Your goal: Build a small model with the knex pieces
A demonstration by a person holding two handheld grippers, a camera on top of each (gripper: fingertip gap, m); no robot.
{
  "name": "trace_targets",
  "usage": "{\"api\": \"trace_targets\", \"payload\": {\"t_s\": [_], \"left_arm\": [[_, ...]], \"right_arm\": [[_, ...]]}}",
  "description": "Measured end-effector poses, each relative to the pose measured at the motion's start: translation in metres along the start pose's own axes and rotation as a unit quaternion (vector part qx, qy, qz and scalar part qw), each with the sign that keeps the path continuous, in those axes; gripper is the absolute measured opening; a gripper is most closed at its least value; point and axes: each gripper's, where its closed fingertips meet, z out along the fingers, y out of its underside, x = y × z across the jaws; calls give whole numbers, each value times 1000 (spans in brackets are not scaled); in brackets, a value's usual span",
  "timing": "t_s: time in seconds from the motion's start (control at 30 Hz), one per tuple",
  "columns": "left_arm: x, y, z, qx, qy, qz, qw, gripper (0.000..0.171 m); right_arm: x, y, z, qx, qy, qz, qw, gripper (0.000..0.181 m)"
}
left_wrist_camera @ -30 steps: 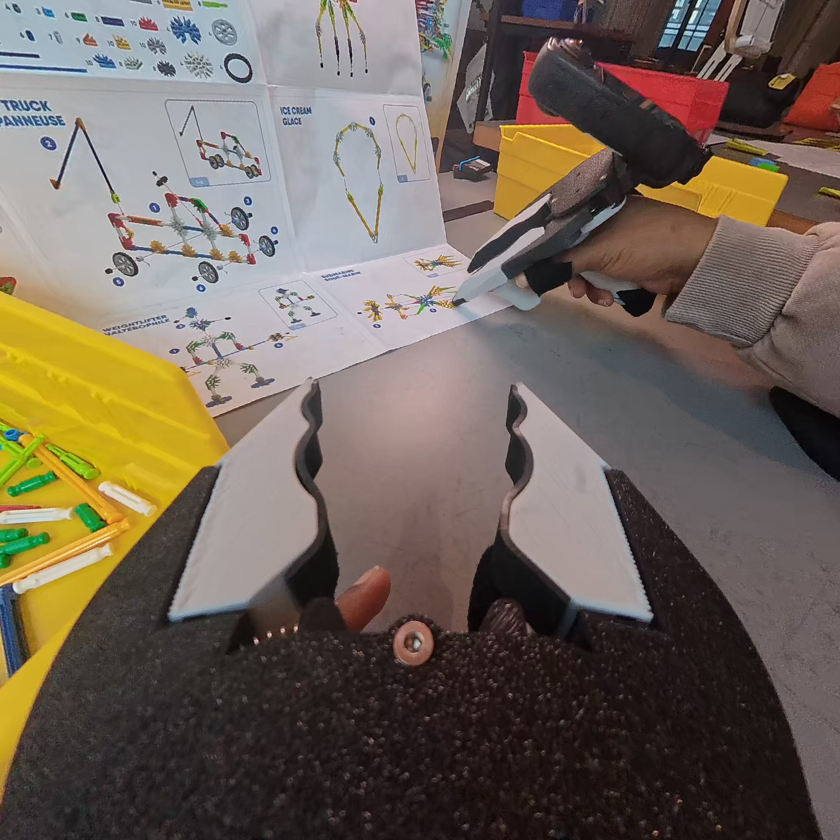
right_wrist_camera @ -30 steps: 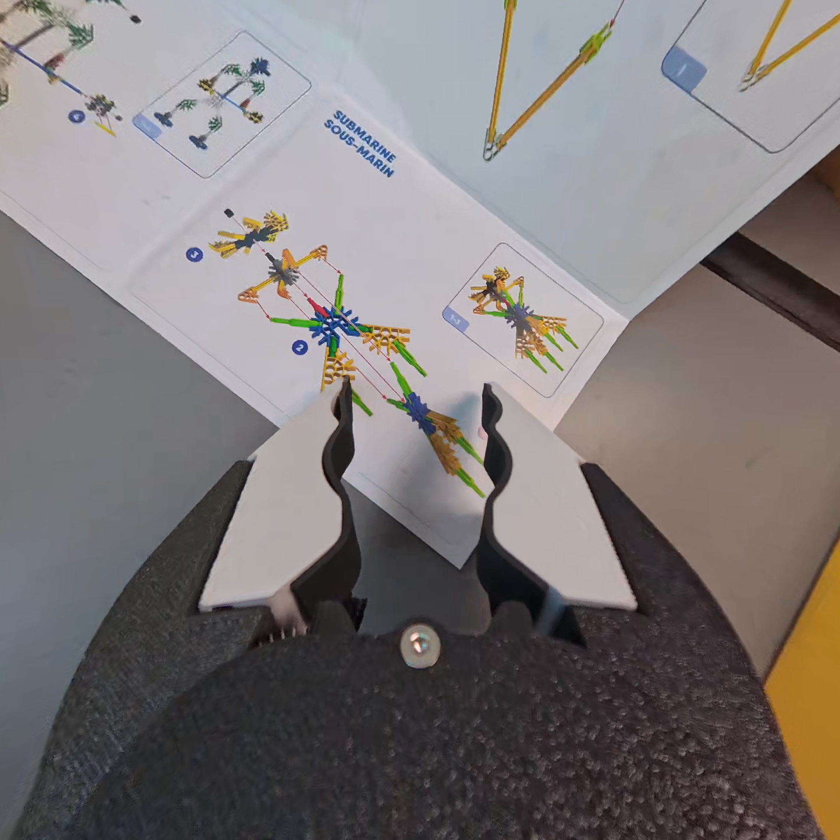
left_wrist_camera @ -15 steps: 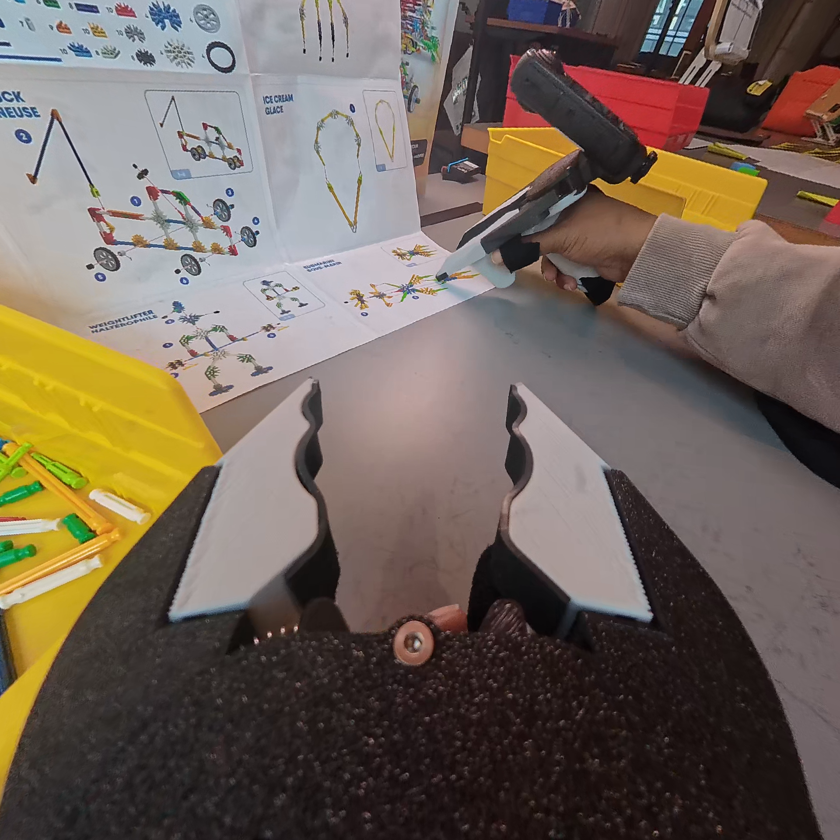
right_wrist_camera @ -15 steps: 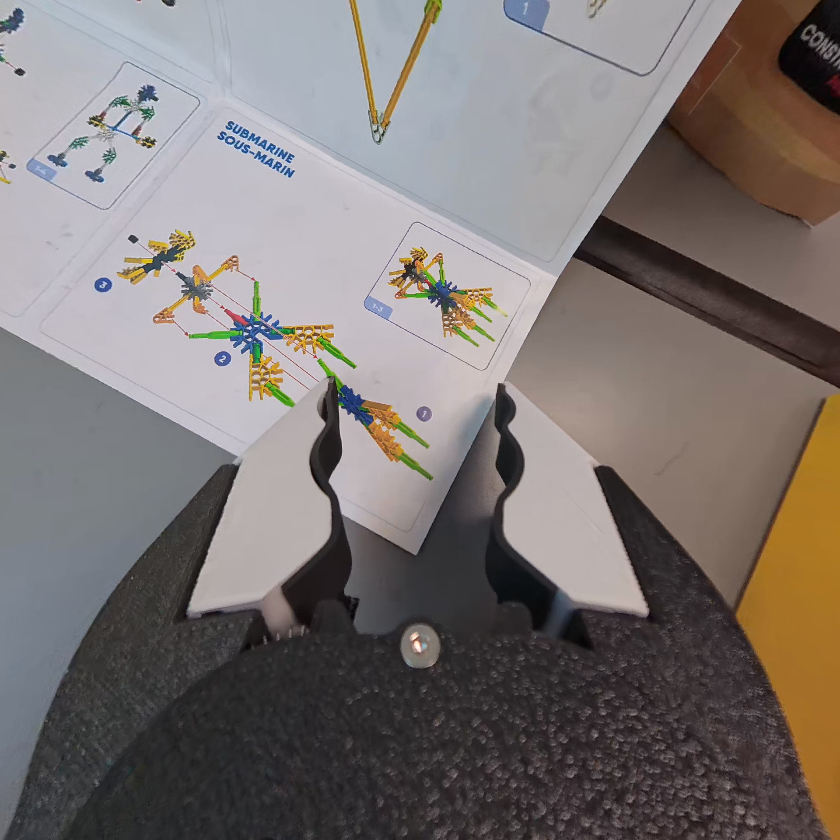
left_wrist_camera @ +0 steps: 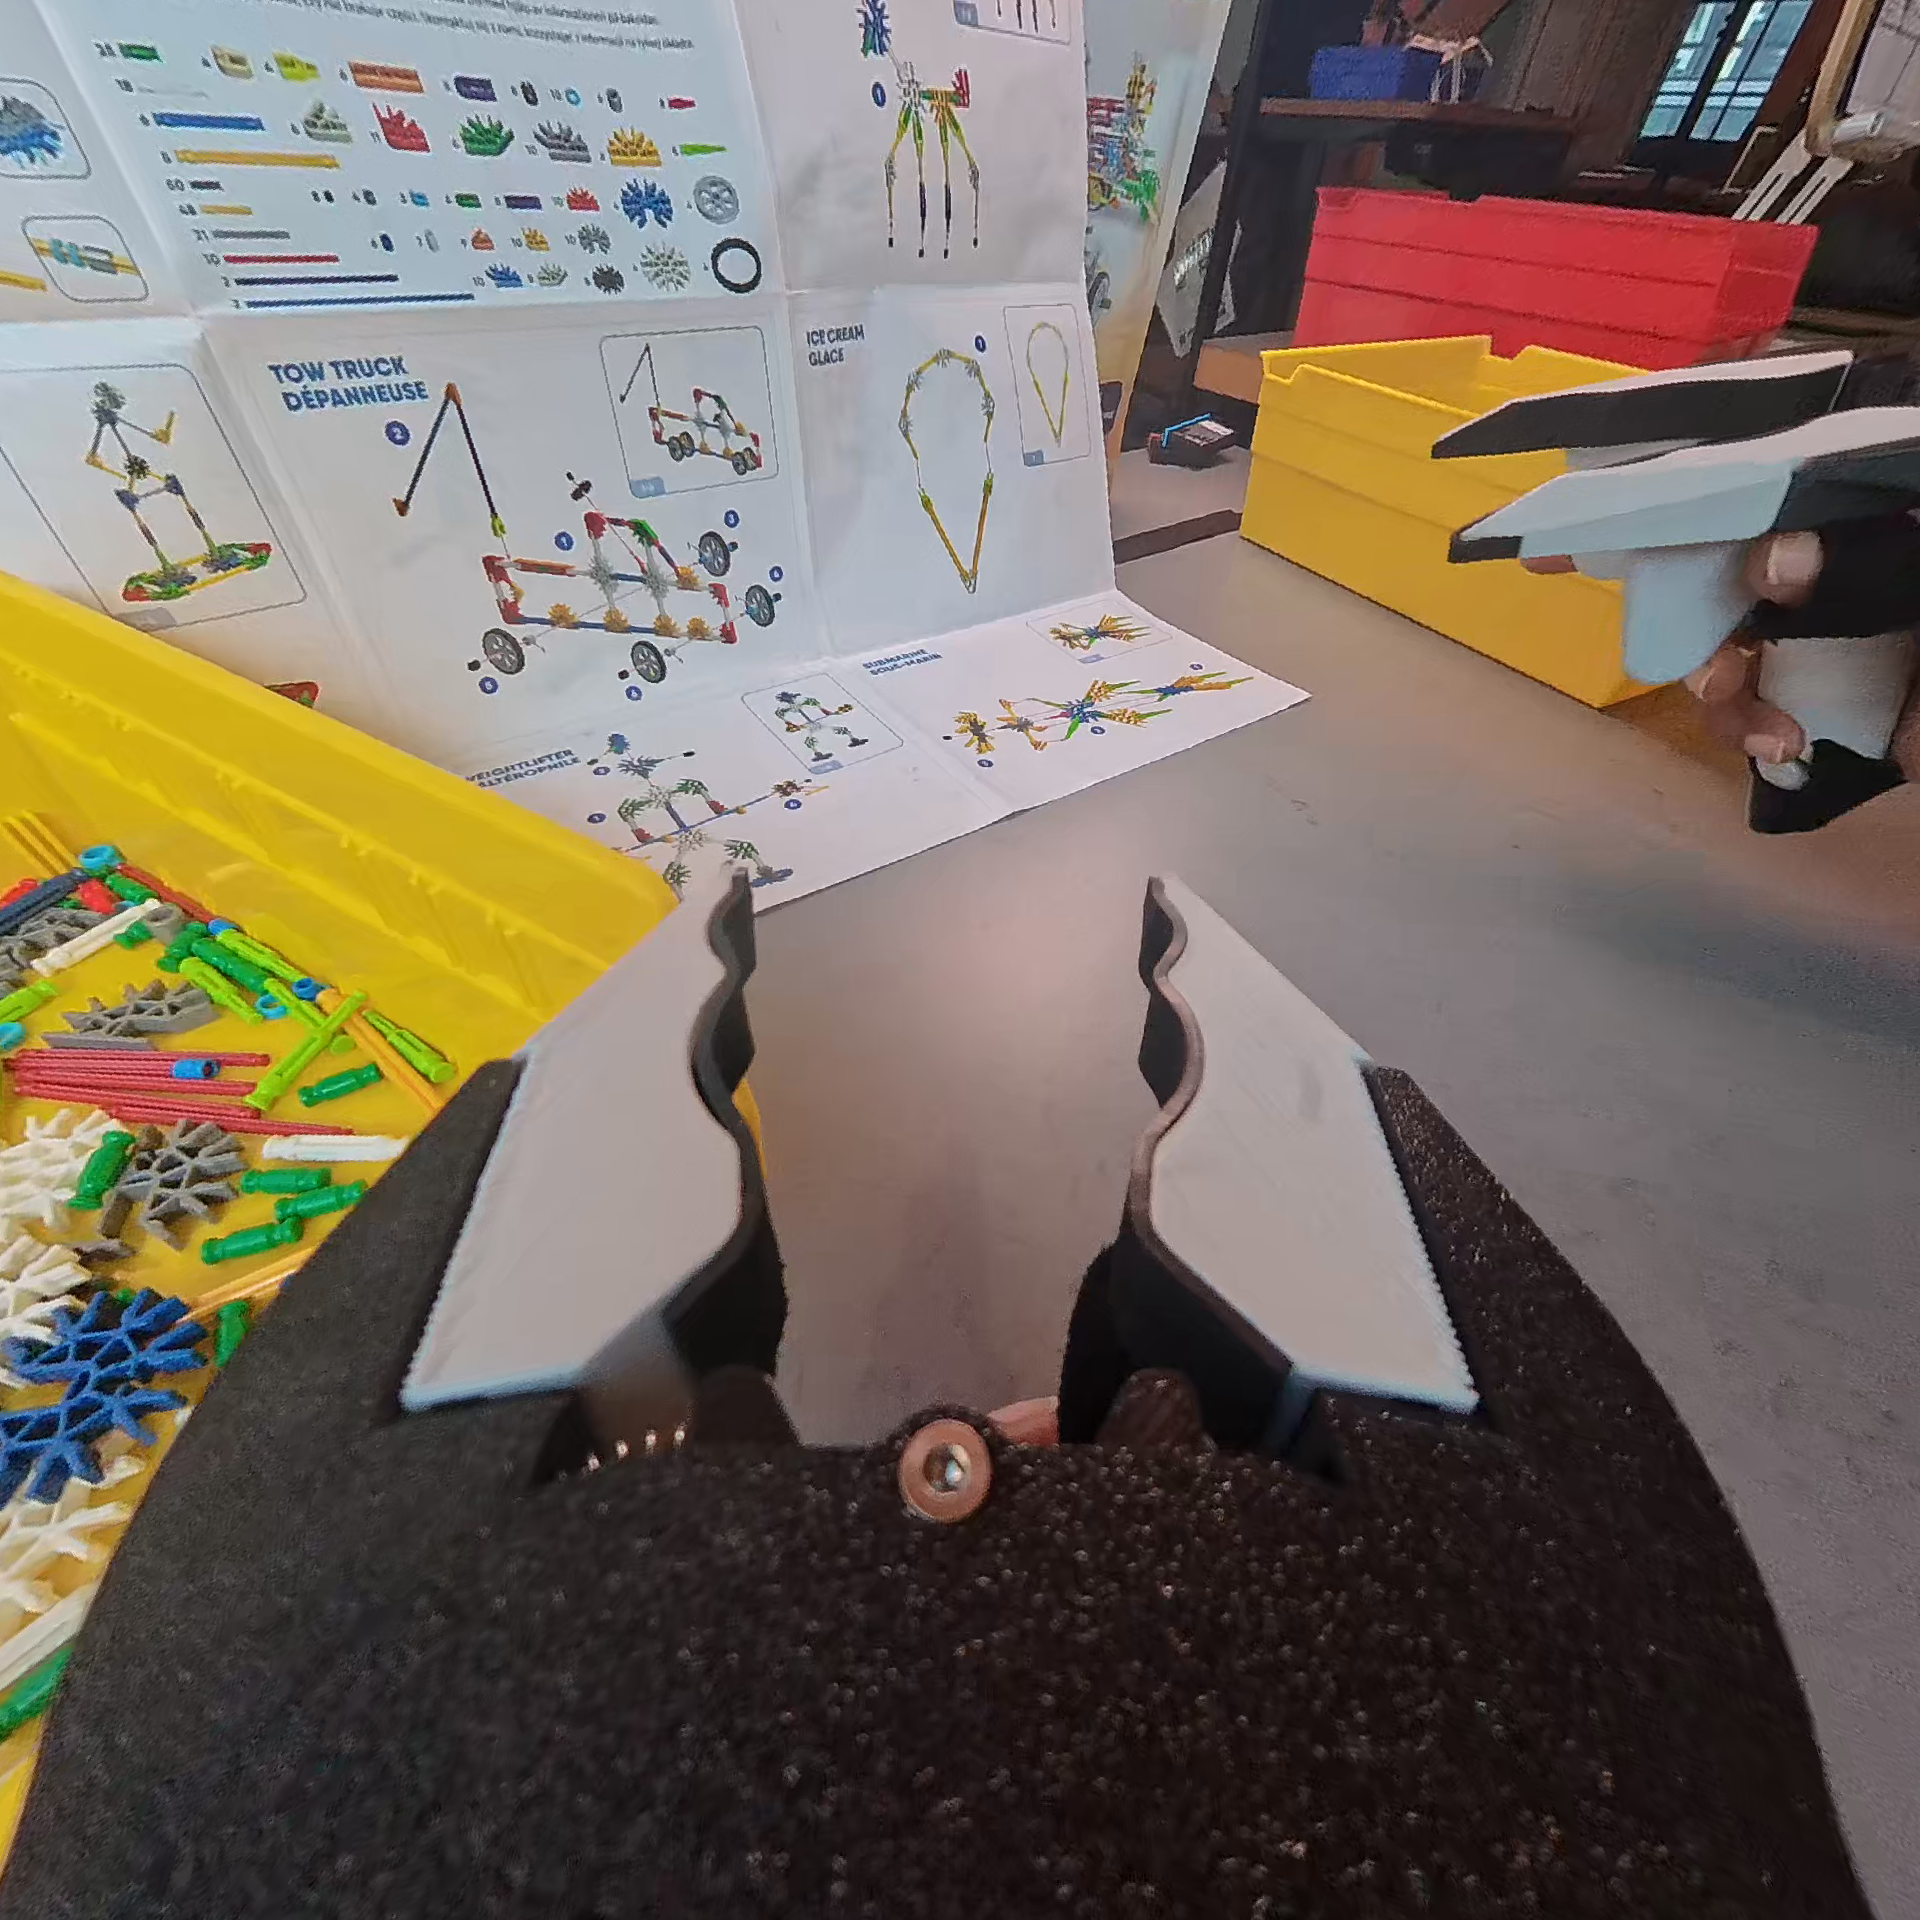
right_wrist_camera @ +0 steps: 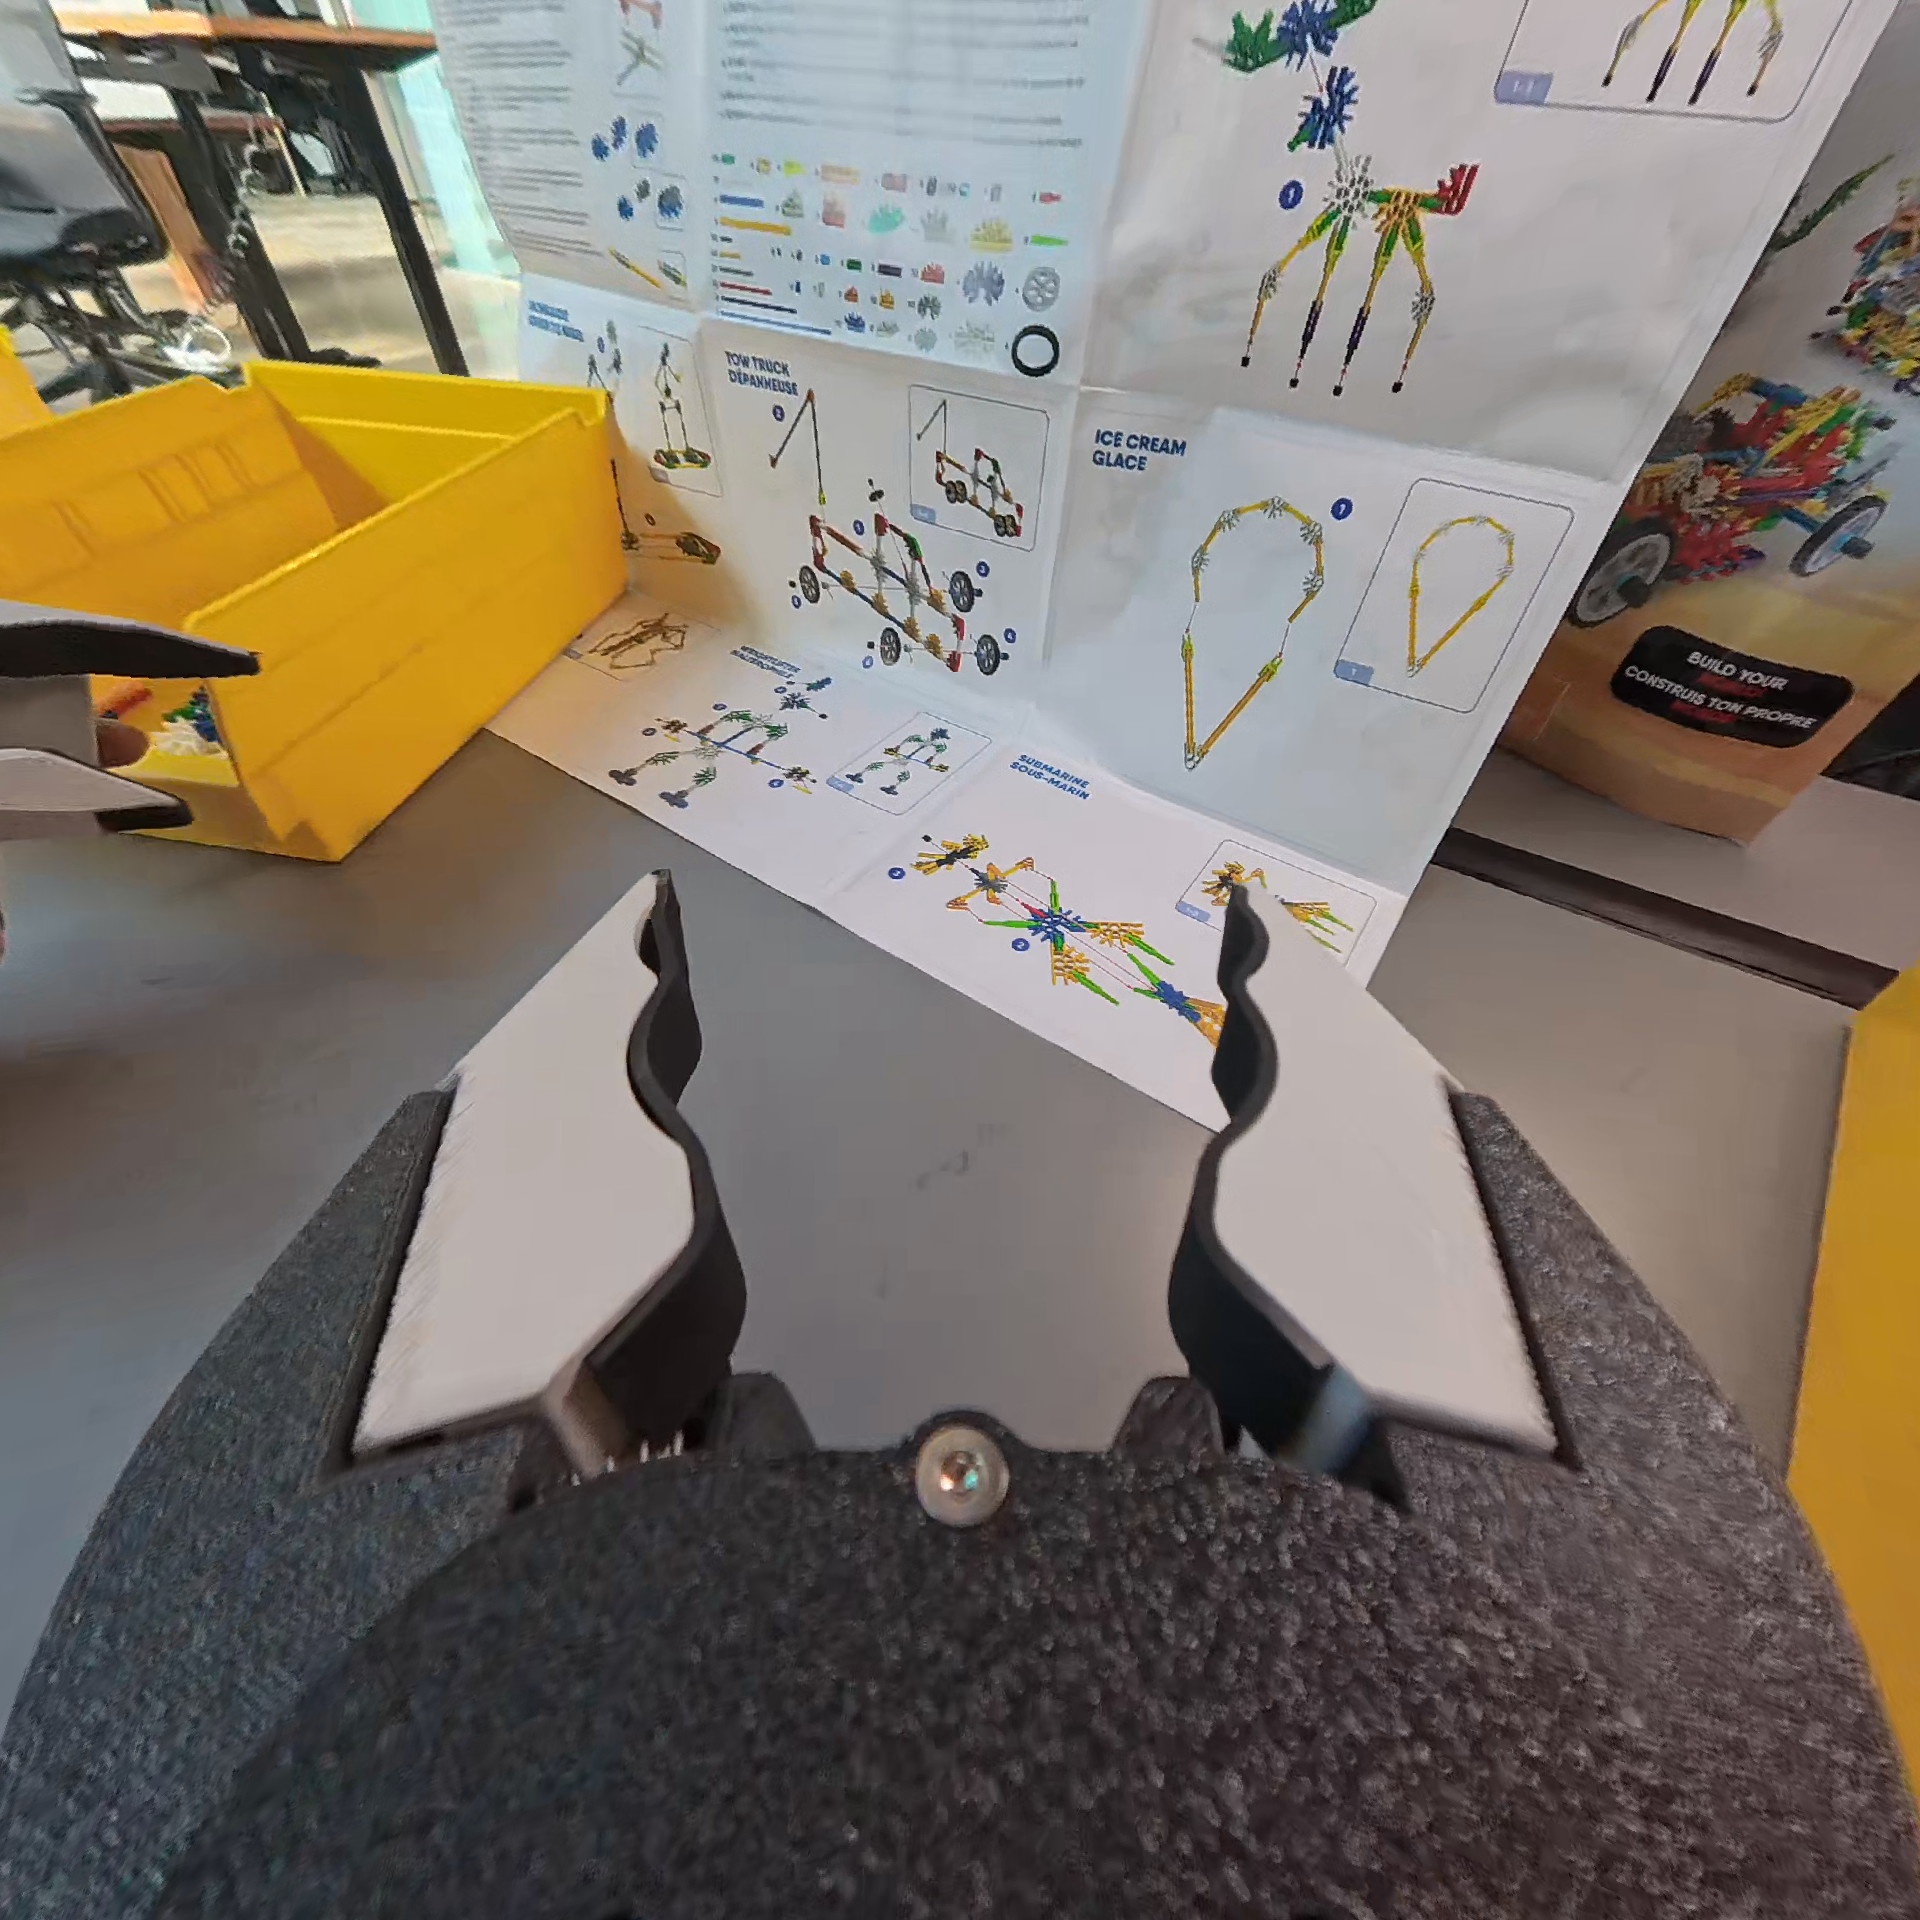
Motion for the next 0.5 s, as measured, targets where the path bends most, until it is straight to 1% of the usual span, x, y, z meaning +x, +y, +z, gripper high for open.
{"api": "trace_targets", "payload": {"t_s": [0.07, 0.13, 0.23, 0.33, 0.43, 0.5], "left_arm": [[6, 1, 2, -2, 8, 6, 1000, 75], [13, 0, 2, -1, 20, 8, 1000, 76], [22, -4, 2, 12, 32, 16, 999, 79], [24, -8, 2, 34, 30, 37, 998, 80], [21, -10, 3, 44, 20, 47, 998, 80], [20, -10, 4, 46, 14, 53, 997, 80]], "right_arm": [[-7, 1, -8, 34, 10, -24, 999, 101], [-9, 2, -10, 61, 17, -39, 997, 98], [-9, 1, -5, 65, 7, -40, 997, 101], [-4, 12, -1, 56, 8, -36, 998, 99], [-4, 10, -6, 67, 6, -37, 997, 90], [-6, 10, -7, 64, -2, -29, 997, 90]]}}
